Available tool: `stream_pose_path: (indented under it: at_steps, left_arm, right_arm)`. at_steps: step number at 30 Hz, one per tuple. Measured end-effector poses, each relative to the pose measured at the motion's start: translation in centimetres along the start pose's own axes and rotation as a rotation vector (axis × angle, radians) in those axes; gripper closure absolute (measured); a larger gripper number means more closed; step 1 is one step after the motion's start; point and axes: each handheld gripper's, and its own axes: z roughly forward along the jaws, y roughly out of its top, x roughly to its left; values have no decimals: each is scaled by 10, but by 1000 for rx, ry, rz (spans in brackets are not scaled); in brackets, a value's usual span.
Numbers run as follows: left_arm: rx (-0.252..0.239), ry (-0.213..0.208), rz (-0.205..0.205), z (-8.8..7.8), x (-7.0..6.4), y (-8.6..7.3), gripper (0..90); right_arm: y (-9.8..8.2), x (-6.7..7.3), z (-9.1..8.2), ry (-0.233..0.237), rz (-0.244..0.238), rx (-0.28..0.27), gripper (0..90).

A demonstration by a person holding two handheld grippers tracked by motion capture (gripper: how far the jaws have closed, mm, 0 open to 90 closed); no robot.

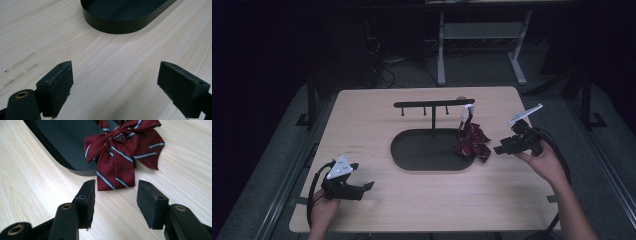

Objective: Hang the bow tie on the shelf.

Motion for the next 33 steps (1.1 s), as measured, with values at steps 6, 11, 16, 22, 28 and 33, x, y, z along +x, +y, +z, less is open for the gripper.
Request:
stream_pose_path:
  at_steps: [6, 11, 16, 22, 28, 33]
  left_arm:
    - [-2, 1, -1, 0, 0, 0, 132]
    - [-1, 0, -1, 0, 0, 0, 132]
    - [-1, 0, -3, 0, 0, 0, 132]
    - [-6, 0, -8, 1, 0, 0, 132]
    - [0, 1, -4, 0, 0, -1, 132]
    - [1, 1, 1, 0, 0, 0, 132]
  right_arm:
    - [-9, 0, 3, 6, 2, -5, 482]
    - [-16, 1, 4, 8, 16, -2, 478]
    - [-23, -1, 5, 13, 16, -11, 478]
    - [-31, 0, 7, 16, 23, -11, 471]
    - [-39, 1, 10, 25, 37, -12, 467]
    - [-46, 2, 9, 25, 44, -20, 465]
